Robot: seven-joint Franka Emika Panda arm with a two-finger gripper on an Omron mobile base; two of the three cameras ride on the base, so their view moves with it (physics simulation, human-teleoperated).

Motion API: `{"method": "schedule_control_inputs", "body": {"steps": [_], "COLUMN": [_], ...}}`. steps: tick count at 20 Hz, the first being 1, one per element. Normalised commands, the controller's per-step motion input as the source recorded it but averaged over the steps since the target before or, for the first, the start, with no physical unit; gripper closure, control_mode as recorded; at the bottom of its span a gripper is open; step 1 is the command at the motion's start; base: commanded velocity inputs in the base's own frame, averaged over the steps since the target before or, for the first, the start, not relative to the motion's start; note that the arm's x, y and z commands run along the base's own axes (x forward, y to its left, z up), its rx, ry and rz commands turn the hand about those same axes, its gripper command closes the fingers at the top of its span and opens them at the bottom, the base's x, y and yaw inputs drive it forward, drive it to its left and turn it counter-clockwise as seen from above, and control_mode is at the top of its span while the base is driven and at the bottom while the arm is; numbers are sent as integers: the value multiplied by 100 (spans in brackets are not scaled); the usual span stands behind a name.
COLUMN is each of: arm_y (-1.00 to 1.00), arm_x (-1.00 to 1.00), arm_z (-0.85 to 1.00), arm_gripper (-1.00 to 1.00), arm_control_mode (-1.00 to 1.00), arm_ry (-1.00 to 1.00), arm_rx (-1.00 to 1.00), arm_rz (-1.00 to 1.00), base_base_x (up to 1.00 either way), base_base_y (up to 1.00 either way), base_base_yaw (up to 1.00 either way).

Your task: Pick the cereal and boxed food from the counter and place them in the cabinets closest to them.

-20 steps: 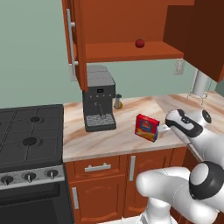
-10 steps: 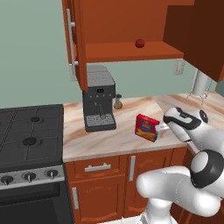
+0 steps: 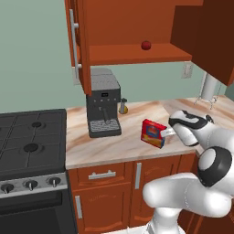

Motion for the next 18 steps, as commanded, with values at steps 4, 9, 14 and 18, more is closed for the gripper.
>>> {"method": "schedule_control_inputs", "body": {"steps": [4, 9, 14, 18], "arm_y": [8, 6, 4, 4], "arm_x": [9, 11, 18, 16], "arm_z": [-8, -6, -7, -7], "arm_gripper": [-100, -100, -100, -100], "arm_control_mode": [-100, -100, -100, -100], "arm_ry": [0, 0, 0, 0], "arm_rx": [0, 0, 0, 0], "arm_rz": [0, 0, 0, 0], "base_base_x": [0, 0, 0, 0], "base_base_y": [0, 0, 0, 0], "base_base_yaw": [0, 0, 0, 0]}}
